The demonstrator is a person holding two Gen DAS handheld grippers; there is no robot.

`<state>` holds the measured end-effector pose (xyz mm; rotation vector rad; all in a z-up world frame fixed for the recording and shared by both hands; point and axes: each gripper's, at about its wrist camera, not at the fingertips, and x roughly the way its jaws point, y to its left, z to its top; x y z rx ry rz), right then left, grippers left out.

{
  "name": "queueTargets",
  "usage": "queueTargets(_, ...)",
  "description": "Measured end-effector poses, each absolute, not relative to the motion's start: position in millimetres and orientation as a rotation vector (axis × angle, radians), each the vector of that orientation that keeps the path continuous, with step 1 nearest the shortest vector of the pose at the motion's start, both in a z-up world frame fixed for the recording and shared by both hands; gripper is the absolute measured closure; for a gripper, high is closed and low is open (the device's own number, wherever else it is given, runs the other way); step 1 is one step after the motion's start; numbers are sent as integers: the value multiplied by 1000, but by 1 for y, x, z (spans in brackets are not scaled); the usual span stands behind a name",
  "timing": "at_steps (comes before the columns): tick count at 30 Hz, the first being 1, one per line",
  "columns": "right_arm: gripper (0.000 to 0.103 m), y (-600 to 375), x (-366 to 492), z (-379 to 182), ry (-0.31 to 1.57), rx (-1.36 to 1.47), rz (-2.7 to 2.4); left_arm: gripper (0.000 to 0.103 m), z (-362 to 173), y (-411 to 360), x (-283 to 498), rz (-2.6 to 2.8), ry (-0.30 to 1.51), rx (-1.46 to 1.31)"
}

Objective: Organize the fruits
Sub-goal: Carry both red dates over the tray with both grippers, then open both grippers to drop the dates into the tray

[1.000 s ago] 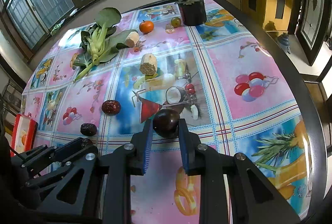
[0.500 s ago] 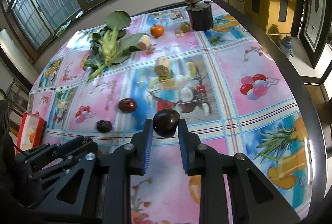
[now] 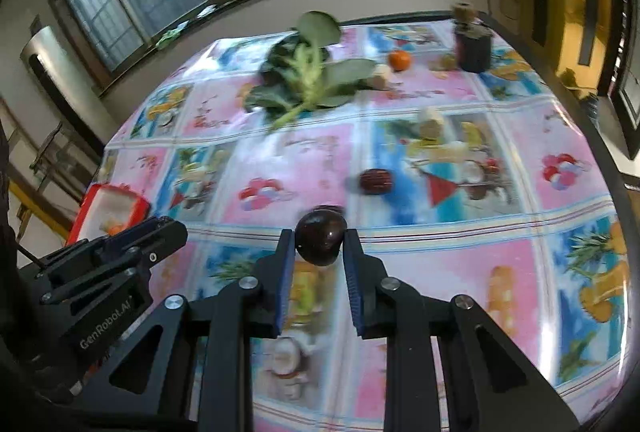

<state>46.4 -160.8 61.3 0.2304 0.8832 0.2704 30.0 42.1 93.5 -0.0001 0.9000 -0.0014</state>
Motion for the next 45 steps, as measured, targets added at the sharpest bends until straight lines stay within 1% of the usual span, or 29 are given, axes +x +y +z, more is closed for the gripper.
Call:
queueTargets(17,77,-23,41,87,871,121,471,81,105,173,-3,227,878,-68)
queueTargets(26,77,45,33,88,883,75,571,81,97,228,-17,315,899,-103)
queueTargets(33,77,91,29,89,891,33,633,81,78,274,-28,360,941,-150)
queueTargets(39,77,133,29,82,907,-25,672,81,62,298,-28,365,969,-160)
queueTargets(45,77,170,33,62,938,-83,679,81,52,297,-22,325,989,-147)
